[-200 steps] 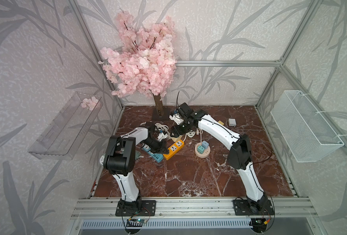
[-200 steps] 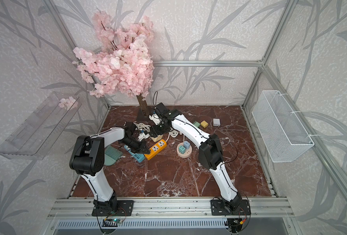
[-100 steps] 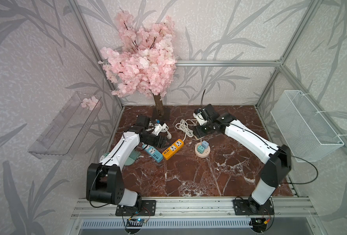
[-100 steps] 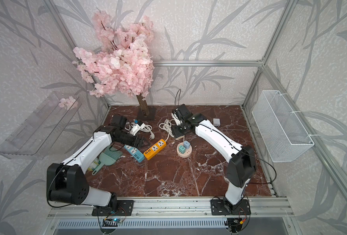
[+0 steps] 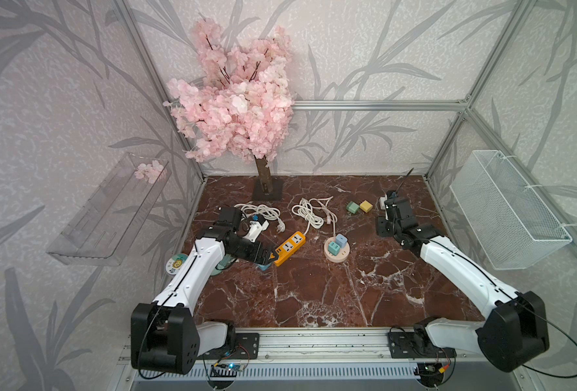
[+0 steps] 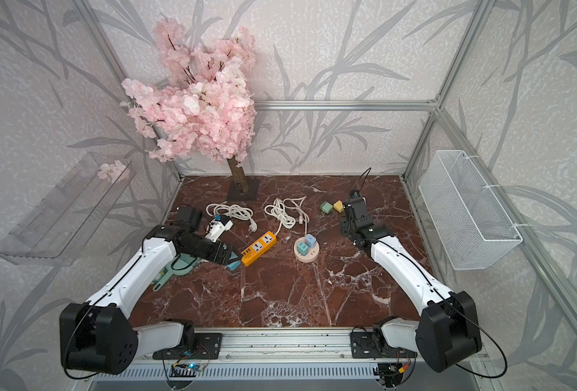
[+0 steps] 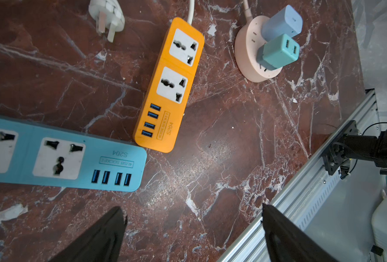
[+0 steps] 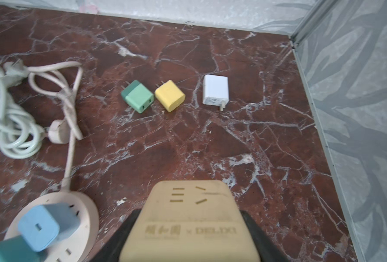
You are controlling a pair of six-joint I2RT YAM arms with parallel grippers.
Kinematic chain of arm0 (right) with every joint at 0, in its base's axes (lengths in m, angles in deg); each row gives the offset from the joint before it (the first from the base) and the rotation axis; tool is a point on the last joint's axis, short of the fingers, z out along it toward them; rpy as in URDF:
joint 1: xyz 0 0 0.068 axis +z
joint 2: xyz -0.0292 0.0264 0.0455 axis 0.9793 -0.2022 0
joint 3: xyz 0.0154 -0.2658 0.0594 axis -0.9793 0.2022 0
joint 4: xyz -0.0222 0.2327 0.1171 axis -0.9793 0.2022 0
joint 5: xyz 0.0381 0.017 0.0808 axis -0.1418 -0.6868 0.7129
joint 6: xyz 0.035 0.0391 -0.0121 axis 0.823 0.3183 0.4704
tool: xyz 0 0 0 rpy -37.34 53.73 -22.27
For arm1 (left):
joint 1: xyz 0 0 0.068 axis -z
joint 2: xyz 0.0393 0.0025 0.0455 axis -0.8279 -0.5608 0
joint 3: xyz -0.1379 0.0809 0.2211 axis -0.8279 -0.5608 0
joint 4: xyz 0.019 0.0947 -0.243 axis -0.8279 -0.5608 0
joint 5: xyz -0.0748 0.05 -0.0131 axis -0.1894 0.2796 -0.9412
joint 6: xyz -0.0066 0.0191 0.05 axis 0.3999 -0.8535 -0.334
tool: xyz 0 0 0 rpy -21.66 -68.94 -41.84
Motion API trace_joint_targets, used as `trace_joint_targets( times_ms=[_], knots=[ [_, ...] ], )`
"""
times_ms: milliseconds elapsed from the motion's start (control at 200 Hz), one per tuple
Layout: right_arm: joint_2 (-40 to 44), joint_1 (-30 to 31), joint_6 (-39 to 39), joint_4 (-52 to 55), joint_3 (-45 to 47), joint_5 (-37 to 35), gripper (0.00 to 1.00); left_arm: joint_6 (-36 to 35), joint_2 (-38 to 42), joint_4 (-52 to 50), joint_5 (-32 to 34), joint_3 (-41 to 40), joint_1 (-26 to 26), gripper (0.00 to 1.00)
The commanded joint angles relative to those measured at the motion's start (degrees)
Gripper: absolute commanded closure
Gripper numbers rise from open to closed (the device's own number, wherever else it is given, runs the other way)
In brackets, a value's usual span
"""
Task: Pull the plug off the socket
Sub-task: Place the plug at the center of the board.
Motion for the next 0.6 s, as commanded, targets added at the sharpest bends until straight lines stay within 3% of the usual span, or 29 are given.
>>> trace_joint_targets(
  times_ms=[0, 145, 275, 420, 595],
  knots=[
    [-1.89, -2.29, -0.61, -9.26, 1.49, -3.69, 1.00, 0.76, 0.65, 2.76, 2.05, -0.07, -0.47, 0.04],
    [-6.38, -4.93, -3.44, -21.10, 3.35, -5.70, 1.00, 0.35, 0.40, 2.67, 1.32, -0.01, -0.39, 0.04],
    [-11.54, -9.52, -3.30, -26.92, 1.58, -0.63, 1.00, 0.17, 0.41, 3.09, 2.09, -0.64, -0.43, 0.04],
    [-18.52, -12.53, -2.32, -27.21, -3.50, 1.64, 1.00, 0.17, 0.36, 3.54, 2.55, -0.74, -0.47, 0.04],
    [-26.95, -13.38, -2.17, -25.93, -9.60, -3.48, 1.00, 0.35, -0.21, 3.64, 2.30, -0.64, -0.45, 0.04]
  ],
)
